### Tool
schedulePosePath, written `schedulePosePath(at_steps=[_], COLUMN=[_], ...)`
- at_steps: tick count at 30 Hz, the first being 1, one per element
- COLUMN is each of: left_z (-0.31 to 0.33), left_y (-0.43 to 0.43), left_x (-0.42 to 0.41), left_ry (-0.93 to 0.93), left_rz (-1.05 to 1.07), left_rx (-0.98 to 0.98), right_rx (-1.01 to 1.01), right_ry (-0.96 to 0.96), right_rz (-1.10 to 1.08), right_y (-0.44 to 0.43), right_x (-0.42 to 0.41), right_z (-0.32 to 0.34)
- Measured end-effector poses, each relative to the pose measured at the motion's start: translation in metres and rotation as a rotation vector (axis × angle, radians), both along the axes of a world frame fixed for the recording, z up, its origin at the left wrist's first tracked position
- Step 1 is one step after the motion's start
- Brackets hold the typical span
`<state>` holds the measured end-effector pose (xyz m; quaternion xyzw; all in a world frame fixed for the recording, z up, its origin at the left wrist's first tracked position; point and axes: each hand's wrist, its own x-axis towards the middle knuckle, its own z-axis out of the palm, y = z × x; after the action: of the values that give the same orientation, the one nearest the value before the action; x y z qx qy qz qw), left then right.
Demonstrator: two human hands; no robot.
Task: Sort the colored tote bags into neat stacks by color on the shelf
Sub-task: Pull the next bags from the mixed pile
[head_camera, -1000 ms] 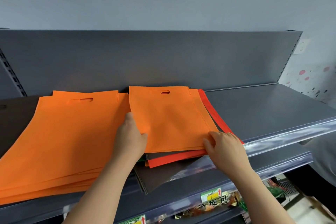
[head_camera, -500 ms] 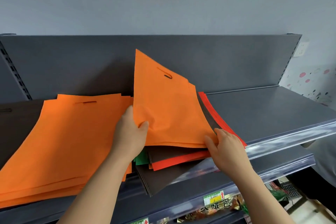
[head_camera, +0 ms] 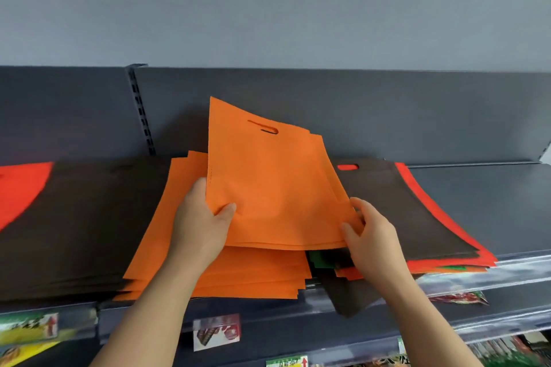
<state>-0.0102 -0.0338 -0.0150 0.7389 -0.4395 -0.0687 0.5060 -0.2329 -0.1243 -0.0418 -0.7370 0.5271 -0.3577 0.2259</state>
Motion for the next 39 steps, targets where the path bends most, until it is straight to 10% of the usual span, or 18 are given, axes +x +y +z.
schedulePosePath(at_steps=[19, 25, 33, 39], left_z=[-0.037, -0.033, -0.023, -0.025], left_y=[0.048, 0.038, -0.014, -0.056], left_x=[0.096, 0.082, -0.016, -0.088], left_ry=[-0.220, -0.414, -0.255, -0.137], left_rz=[0.114, 0.107, -0.185, -0.318], left_rx=[0.518, 0.523, 0.232, 0.405], right_rx=[-0.080, -0.076, -0.088, -0.032], right_ry=[0.654, 0.522, 0.602, 0.718], right_rz=[-0.011, 0.005, -0.166, -0.232], right_y=[0.044, 0.038, -0.012, -0.044], right_x=[0.088, 0.061, -0.037, -0.104], right_z=[-0.020, -0.016, -0.011, -0.016])
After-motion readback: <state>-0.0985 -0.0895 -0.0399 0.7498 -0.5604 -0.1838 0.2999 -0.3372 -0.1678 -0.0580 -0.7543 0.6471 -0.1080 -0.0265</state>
